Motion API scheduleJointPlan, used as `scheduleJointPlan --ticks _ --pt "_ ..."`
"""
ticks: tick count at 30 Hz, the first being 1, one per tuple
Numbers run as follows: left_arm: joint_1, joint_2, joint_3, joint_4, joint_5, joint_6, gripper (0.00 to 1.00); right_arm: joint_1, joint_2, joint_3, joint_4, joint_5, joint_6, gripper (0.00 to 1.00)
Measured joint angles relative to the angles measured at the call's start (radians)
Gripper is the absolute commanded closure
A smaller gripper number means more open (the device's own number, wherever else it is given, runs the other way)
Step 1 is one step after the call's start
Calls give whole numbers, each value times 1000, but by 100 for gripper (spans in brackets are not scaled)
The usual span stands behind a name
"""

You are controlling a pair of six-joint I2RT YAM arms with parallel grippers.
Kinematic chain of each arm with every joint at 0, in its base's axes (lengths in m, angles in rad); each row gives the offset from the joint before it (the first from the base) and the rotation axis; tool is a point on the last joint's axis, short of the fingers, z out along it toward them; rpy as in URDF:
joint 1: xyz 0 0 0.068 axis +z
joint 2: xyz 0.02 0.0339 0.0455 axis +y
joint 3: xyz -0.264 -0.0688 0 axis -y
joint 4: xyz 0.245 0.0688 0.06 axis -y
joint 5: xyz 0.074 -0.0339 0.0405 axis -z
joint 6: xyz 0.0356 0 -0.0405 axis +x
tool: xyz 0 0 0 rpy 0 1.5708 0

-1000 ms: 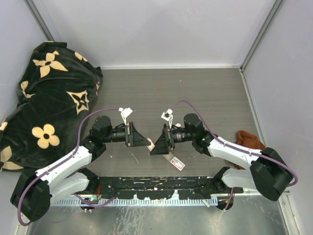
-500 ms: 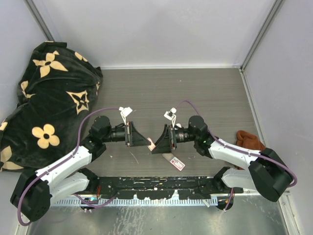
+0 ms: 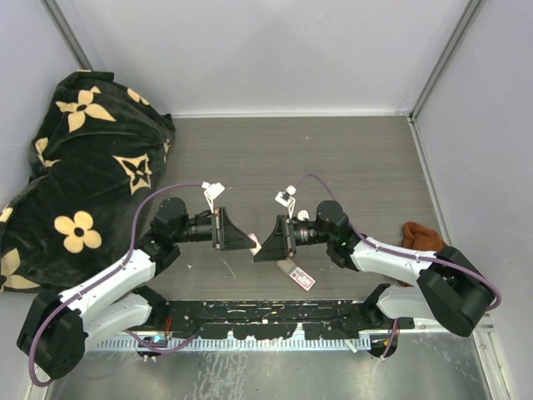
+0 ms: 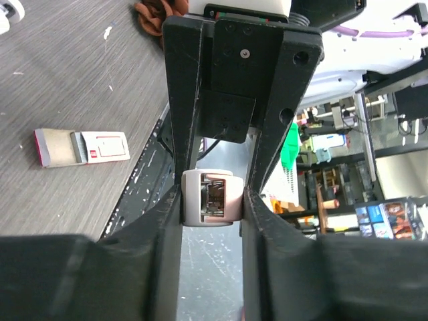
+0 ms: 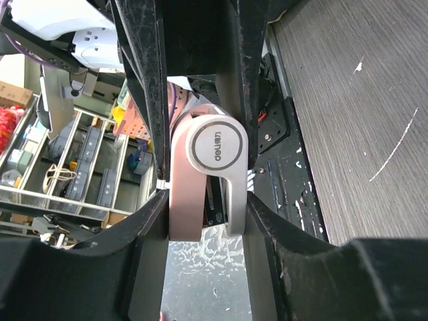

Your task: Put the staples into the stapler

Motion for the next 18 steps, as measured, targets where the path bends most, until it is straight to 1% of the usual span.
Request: scheduleJointPlan --ticks 1,2,3,4,5,7,10,12,16,18 --pt "0 0 0 -3 -3 4 87 0 2 0 -3 2 2 85" --pt "0 0 0 -10 -5 10 94 0 7 0 -3 2 2 66" --pt "0 0 0 -16 -7 7 99 0 14 0 -3 2 2 42" --pt "0 0 0 -24 -12 6 100 0 23 1 -5 0 2 22" --pt "0 0 0 -32 -18 6 100 0 29 2 -8 0 2 13" --pt "-2 1 1 -53 -46 0 100 0 31 14 -57 14 -8 7" --pt "-2 1 5 -114 -96 -20 100 -7 26 56 -170 48 -73 4" --pt "0 1 7 -162 -133 -41 100 -18 8 84 -253 87 -129 0" --pt "19 -2 2 -289 -240 -123 100 -42 -65 124 -436 224 -274 0" --pt "24 -11 -10 -334 -289 -163 100 -45 -89 140 -499 282 -336 3"
